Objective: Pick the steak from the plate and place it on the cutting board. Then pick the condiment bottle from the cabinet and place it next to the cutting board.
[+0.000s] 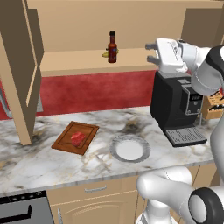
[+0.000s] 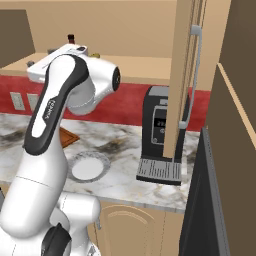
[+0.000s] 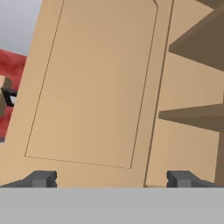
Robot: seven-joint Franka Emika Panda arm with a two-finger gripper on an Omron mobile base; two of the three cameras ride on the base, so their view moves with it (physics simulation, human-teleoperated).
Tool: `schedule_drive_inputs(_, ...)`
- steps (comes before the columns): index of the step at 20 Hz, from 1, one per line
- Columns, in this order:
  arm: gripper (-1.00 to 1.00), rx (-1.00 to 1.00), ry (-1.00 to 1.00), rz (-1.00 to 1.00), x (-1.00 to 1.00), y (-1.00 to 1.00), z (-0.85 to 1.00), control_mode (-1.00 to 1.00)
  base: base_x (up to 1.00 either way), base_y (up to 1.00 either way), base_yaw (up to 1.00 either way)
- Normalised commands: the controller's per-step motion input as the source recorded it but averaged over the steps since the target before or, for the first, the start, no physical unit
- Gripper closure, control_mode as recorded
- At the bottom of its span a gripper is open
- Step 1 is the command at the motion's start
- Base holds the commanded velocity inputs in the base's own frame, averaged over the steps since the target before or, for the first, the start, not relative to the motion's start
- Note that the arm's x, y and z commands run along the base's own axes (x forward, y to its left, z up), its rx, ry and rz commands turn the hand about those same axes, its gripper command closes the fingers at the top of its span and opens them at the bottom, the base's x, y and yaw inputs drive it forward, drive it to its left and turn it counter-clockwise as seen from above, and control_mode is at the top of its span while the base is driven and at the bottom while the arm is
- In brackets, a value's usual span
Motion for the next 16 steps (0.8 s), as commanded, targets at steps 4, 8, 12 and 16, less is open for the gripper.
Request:
schedule_drive_inputs(4,-1.0,0.02,0.0,0.0,0.16,0.0,0.0,-1.0,0.0,0.0,0.0)
schedule_drive_inputs(8,-1.0,0.02,0.0,0.0,0.15,0.0,0.0,-1.0,0.0,0.0,0.0)
schedule_drive_inputs(12,-1.0,0.02,0.0,0.0,0.13,0.0,0.0,-1.0,0.0,0.0,0.0)
schedule_drive_inputs(16,-1.0,0.02,0.0,0.0,0.12,0.0,0.0,-1.0,0.0,0.0,0.0)
